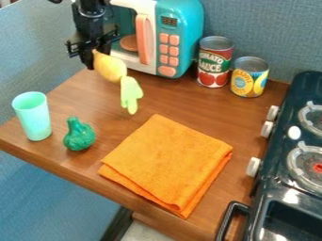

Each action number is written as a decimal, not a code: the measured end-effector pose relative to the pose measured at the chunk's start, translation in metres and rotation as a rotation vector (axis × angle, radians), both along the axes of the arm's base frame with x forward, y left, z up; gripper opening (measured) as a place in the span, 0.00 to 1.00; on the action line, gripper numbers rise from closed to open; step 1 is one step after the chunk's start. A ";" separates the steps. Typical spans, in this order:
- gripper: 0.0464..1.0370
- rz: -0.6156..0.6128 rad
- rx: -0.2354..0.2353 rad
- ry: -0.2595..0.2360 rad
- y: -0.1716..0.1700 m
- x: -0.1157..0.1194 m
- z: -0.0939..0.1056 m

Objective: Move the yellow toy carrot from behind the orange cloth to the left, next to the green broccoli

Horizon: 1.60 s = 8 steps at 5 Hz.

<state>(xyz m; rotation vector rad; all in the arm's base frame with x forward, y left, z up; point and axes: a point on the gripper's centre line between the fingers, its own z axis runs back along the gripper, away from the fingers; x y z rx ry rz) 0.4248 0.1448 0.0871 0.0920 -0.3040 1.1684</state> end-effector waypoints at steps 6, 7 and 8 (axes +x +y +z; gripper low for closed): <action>0.40 0.026 -0.014 0.171 0.046 -0.023 -0.051; 0.44 0.026 -0.019 0.158 0.046 -0.021 -0.052; 0.75 -0.013 -0.069 0.148 0.038 -0.019 -0.056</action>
